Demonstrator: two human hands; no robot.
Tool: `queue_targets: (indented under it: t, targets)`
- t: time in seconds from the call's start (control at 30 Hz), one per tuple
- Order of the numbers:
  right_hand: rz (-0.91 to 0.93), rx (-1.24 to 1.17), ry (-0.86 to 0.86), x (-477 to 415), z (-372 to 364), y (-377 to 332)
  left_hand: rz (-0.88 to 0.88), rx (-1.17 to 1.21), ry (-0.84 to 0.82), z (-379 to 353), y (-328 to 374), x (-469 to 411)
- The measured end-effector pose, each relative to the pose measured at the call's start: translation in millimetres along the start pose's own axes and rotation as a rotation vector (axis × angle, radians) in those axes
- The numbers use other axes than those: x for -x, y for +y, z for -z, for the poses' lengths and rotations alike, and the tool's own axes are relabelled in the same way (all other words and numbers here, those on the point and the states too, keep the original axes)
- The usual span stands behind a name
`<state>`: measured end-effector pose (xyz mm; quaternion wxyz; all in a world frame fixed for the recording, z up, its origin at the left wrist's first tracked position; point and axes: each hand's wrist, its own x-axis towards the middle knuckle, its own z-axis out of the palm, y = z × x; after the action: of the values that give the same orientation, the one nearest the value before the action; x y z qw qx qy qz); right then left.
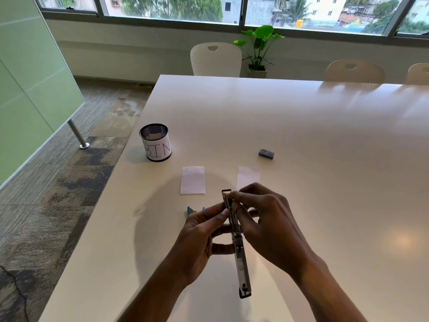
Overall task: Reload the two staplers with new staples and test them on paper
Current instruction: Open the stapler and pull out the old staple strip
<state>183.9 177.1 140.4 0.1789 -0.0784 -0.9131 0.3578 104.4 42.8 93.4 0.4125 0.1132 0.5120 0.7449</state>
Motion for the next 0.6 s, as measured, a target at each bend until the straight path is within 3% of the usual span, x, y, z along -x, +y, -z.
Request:
queue_targets:
  t: [0.23,0.4,0.47,0.6]
  targets:
    - [-0.034,0.061,-0.016,-4.8,-3.9,-1.8,-0.02,-0.024,-0.007,1.9,-1.3,1.2]
    - [-0.062,-0.034,-0.016,1.1,-3.0,1.1,-0.019,-0.01,-0.013,3.2,-1.2,2.4]
    - [-0.134,-0.169,0.049,2.8,-1.0,6.6,-0.018,0.013,-0.008,4.6,0.8,2.5]
    - [-0.413,-0.669,0.144,4.9,-10.4,17.7,-0.032,0.016,-0.004,5.6,2.5,2.6]
